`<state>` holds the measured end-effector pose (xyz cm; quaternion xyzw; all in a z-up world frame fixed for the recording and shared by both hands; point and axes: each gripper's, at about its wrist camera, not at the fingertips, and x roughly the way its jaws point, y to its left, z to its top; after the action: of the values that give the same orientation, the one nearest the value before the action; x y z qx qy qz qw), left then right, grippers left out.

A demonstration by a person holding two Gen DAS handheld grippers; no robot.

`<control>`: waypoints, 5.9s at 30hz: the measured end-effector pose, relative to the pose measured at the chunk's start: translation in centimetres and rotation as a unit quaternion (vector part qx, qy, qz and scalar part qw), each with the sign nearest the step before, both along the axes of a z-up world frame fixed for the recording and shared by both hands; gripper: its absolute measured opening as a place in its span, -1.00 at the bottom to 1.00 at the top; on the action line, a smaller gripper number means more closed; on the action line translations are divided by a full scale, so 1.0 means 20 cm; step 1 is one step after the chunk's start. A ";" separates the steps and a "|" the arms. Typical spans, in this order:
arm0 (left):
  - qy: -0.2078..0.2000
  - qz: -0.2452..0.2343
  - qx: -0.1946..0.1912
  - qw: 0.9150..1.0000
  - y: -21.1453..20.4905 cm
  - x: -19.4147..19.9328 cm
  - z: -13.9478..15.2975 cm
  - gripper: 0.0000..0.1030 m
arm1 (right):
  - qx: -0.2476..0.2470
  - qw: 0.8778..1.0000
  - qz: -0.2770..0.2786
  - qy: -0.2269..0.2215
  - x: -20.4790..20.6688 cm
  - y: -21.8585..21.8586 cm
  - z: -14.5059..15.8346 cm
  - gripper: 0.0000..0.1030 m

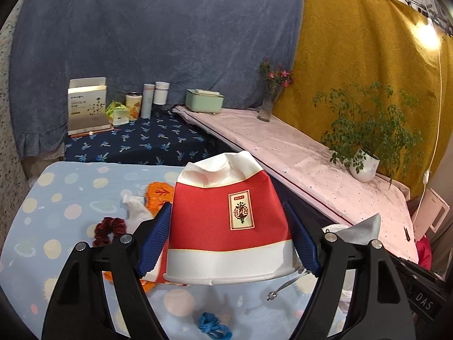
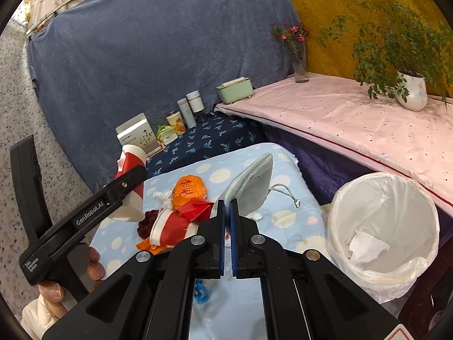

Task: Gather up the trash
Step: 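Grasp the red-and-white paper cup with the left tool while the right tool holds the pouch, then carry the paper cup with the left tool while the right tool brings the pouch over the bin, then open the left tool to drop the cup while the right tool releases the pouch into the bin, then grasp the blue cord with the right tool while the left tool grasps the orange plastic bag, then carry the blue cord with the right tool while the left tool carries the orange bag over the bin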

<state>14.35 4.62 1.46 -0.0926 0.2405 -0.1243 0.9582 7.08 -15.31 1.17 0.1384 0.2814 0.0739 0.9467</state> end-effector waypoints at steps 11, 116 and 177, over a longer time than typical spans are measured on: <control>0.018 -0.070 0.030 0.997 -0.42 0.06 -0.03 0.45 | 0.006 0.998 -0.063 -0.006 -0.04 -0.32 0.00 -0.93; 0.221 0.071 0.070 0.970 0.58 0.08 -0.66 0.83 | -0.057 0.978 0.087 0.179 0.20 0.67 -0.74 -0.14; 0.062 -0.082 0.006 0.995 0.01 -0.04 0.10 -0.72 | -0.007 1.000 -0.010 -0.014 -0.06 0.11 0.08 -0.54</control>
<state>13.52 4.80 3.51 -0.0741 0.3072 -0.1946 0.9286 5.95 -13.02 2.76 0.1340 0.2673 0.0645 0.9521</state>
